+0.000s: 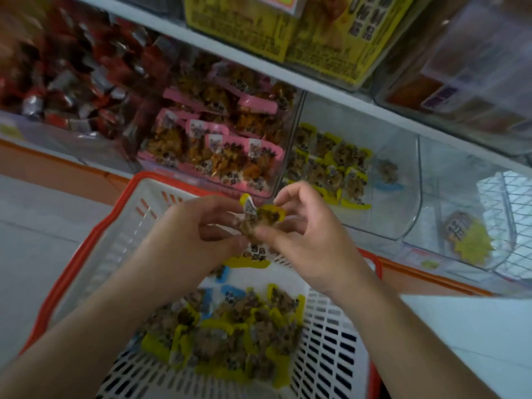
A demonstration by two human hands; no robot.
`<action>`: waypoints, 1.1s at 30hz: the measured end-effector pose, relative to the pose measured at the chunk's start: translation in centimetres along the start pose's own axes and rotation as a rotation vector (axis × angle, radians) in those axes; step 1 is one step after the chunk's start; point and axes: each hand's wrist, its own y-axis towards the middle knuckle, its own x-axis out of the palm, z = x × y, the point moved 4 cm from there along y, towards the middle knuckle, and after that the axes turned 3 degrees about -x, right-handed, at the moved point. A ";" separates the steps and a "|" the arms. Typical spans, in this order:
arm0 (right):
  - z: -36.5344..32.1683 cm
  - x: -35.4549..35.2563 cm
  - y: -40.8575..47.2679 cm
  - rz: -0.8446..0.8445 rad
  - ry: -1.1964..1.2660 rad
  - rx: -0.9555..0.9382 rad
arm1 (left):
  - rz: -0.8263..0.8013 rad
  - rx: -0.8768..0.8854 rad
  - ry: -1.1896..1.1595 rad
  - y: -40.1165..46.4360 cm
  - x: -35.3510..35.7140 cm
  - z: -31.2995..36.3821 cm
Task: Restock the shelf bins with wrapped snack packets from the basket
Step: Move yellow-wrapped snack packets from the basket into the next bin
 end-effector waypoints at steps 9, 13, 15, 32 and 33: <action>3.2 -8.6 2.9 0.319 -0.036 0.018 | 0.051 0.218 0.385 1.8 3.2 0.9; 7.4 -13.7 6.1 0.462 -0.243 0.196 | 0.062 0.231 0.577 2.9 3.4 -1.9; 9.5 -14.4 7.6 0.414 -0.351 0.316 | 0.031 0.199 0.641 3.0 3.8 -2.5; 10.6 -12.6 8.8 0.236 -0.604 0.361 | 0.040 0.196 0.689 3.4 4.0 -1.9; 10.5 -12.7 8.6 0.234 -0.612 0.359 | 0.043 0.204 0.666 3.5 4.0 -1.8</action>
